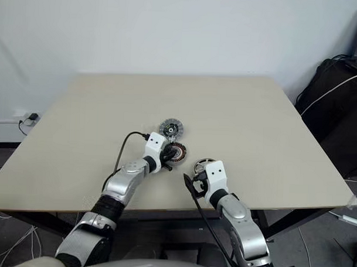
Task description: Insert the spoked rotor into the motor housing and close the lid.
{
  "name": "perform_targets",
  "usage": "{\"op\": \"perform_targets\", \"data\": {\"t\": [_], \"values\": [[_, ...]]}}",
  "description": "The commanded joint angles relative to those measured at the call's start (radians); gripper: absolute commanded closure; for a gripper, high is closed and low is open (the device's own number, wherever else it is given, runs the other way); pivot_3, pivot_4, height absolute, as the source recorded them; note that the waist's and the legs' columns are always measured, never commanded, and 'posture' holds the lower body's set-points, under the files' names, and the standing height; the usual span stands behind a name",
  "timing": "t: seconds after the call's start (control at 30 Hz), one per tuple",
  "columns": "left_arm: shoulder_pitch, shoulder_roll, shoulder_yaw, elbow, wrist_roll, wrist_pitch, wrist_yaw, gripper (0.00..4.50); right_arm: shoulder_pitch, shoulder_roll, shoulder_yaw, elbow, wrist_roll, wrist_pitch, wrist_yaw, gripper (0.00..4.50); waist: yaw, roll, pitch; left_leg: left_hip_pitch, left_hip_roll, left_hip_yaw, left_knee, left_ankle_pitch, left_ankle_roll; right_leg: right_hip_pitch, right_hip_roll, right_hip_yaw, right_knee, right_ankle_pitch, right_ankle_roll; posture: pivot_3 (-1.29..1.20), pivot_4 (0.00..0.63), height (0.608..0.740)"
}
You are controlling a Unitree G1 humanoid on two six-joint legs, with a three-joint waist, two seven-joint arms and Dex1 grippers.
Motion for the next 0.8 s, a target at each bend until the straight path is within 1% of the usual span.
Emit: {"op": "perform_targets", "data": {"t": [0.03,0.43,0.5,0.53,0.67,0.8], "values": [[-0.055,-0.008,-0.003,0.054,0.018,-0.052,-0.003,3.84,-0.008,0.007,0.002,-0.009,-0.007,-0.037,0.006,0.0,-0.001,0.0,0.0,0.0,0.0,0.0,0.0,0.0,0.0,0.0,0.0,0.0,0.0,0.0,0.0,0.0,0.0,0.74],[-0.111,-0.018,0.012,0.205,0.041,-0.089,0.005,3.84,-0.007,0.019,-0.002,-0.005,-0.02,-0.052,0.002,0.0,-0.001,0.0,0.0,0.0,0.0,0.0,0.001,0.0,0.0,0.0,0.0,0.0,0.0,0.001,0.001,0.0,0.0,0.74],[-0.113,-0.021,0.018,0.213,0.036,-0.089,0.0,3.1,-0.008,0.021,-0.003,-0.003,-0.022,-0.054,0.002,0.0,-0.001,0.0,0.0,0.0,0.0,0.0,0.002,0.0,0.0,0.0,0.0,0.0,0.0,0.001,0.001,0.0,0.0,0.74],[-0.113,-0.022,0.02,0.213,0.034,-0.09,-0.004,2.84,-0.008,0.022,-0.003,-0.003,-0.023,-0.055,0.002,0.0,-0.001,0.0,0.0,0.0,0.0,0.0,0.002,0.0,0.0,0.0,0.0,0.0,0.001,0.001,0.001,0.0,0.0,0.74],[-0.106,-0.024,0.023,0.196,0.03,-0.094,-0.008,1.48,-0.009,0.023,-0.003,-0.002,-0.026,-0.059,0.003,0.0,-0.001,0.0,0.0,0.0,0.0,0.0,0.003,0.0,0.001,0.0,0.0,0.0,0.001,0.001,0.001,0.0,0.0,0.74],[-0.069,-0.021,0.019,0.094,0.026,-0.092,-0.014,0.2,-0.01,0.025,-0.006,-0.003,-0.027,-0.061,0.006,0.0,-0.002,0.0,0.0,0.0,0.0,0.0,0.003,0.0,0.001,0.0,0.0,0.0,0.001,0.001,0.001,0.0,0.0,0.74]]}}
